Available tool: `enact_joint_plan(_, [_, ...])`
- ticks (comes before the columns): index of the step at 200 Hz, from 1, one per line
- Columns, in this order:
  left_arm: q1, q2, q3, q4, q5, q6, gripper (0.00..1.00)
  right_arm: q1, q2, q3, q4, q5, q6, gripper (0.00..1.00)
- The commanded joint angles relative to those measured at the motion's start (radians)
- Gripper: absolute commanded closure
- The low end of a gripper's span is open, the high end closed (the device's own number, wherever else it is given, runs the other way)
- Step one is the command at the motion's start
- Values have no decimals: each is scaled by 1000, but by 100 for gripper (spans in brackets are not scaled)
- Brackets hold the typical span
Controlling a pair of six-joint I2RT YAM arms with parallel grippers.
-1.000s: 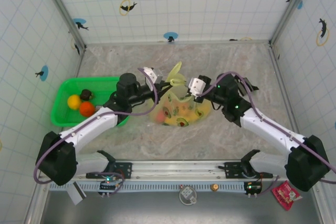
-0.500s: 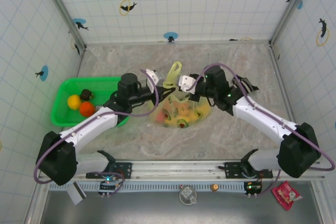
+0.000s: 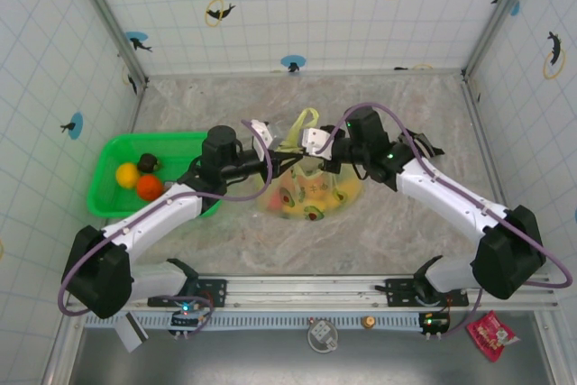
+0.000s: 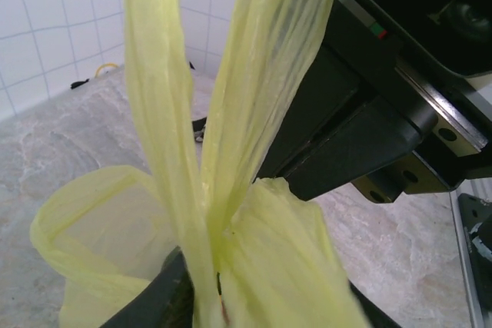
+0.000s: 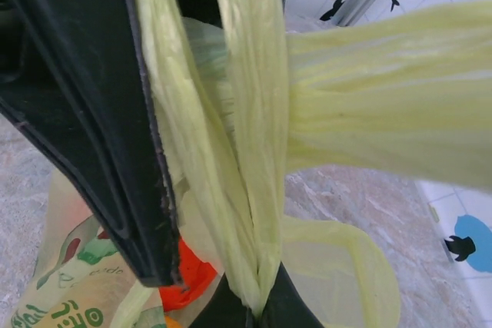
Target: Place the fake fruits into the plastic bag and tie a complex knot
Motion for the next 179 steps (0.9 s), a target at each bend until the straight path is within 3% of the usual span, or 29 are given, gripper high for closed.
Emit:
enact_joint_plan(1, [2,15,16,26,57,25,84,8,14,37,-35,-12,-8,100])
enact_joint_plan(40, [3,18,15,36,110,34,95,0,19,41,-62,-13,-9,100])
enact_joint_plan(50, [3,18,13,40,110,32,89,0,19,46,-69,-17,-9,100])
enact_joint_plan(64, [3,16,10,47,105,29,68,0,20,50,-74,-25,-9,100])
enact_joint_plan(102, [3,19,6,66,113,15,66,1,23,64,-88,-40,-6,100])
enact_joint_plan(114, [3,23,6,76,119,7,72,1,26,67,-91,-41,-8,100])
enact_joint_plan(139, [3,30,6,95,130,-5,96,0,22,67,-91,-34,-5,100])
enact_joint_plan(166, [6,20,-5,105,117,-3,100,-11,-13,39,-47,10,29,100])
enact_joint_plan(179, [11,16,-12,117,102,-6,100,-19,-61,-1,4,11,61,82])
